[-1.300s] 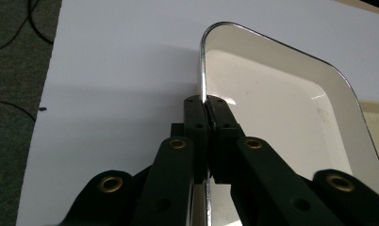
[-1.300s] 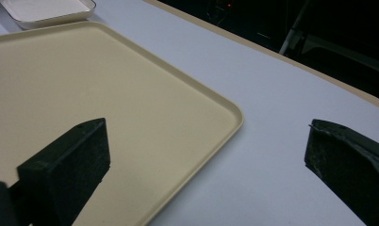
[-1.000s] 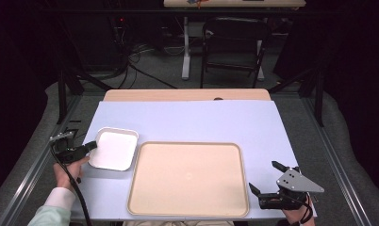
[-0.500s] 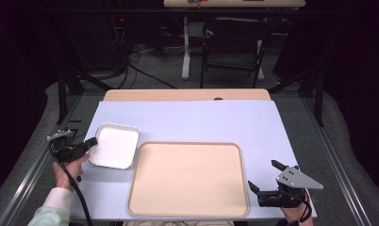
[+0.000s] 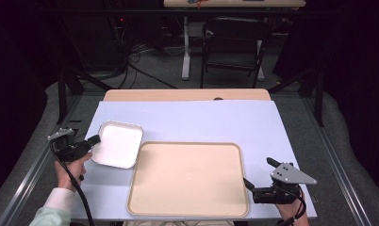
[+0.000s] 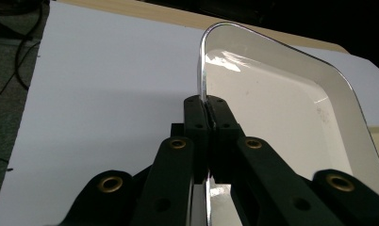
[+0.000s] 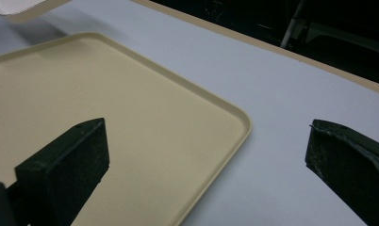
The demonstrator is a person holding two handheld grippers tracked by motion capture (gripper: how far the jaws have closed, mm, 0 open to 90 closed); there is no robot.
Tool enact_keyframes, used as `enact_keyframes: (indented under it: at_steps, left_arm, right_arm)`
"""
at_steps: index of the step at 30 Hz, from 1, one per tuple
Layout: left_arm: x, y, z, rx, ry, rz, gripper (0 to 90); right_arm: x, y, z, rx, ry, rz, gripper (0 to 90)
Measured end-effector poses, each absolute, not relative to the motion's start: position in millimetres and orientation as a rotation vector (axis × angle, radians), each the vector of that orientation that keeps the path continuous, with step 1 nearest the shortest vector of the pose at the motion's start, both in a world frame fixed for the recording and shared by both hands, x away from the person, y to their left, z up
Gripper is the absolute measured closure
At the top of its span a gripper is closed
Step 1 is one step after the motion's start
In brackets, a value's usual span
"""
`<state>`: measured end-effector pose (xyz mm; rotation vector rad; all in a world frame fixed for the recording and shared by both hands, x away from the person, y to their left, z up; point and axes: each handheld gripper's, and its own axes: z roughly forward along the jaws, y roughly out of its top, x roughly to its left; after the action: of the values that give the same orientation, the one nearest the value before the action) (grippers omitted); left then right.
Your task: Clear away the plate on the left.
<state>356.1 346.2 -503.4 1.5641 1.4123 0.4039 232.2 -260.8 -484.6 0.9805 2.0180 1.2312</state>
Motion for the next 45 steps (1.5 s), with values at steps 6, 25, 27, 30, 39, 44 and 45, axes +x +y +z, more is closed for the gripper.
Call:
enact_keyframes:
  at_steps: [6,25,27,30,39,44,45]
  left_arm:
    - [354.1,337.3,-498.5,1.577,1.378,0.400,88.3]
    - [348.6,298.0,-486.2,1.599,1.266,0.370,88.3]
    - [348.3,293.1,-485.5,1.605,1.256,0.366,88.3]
    - [347.7,285.5,-484.6,1.616,1.239,0.357,88.3]
    - [346.5,264.0,-483.0,1.637,1.193,0.336,88.2]
    - [346.0,252.9,-482.7,1.644,1.176,0.324,88.2]
    - [346.0,249.9,-482.5,1.650,1.168,0.321,88.2]
  right_arm:
    - [238.4,-252.0,-483.2,0.964,2.035,1.242,0.0]
    - [263.6,-216.1,-480.7,0.947,2.109,1.269,0.0]
    - [265.8,-212.7,-480.7,0.947,2.118,1.269,0.0]
    - [268.5,-208.1,-480.0,0.939,2.128,1.271,0.0]
    - [275.2,-198.6,-478.1,0.940,2.142,1.283,0.0]
    - [278.7,-192.0,-476.8,0.939,2.152,1.300,0.0]
    - [279.3,-190.5,-476.7,0.940,2.154,1.303,0.0]
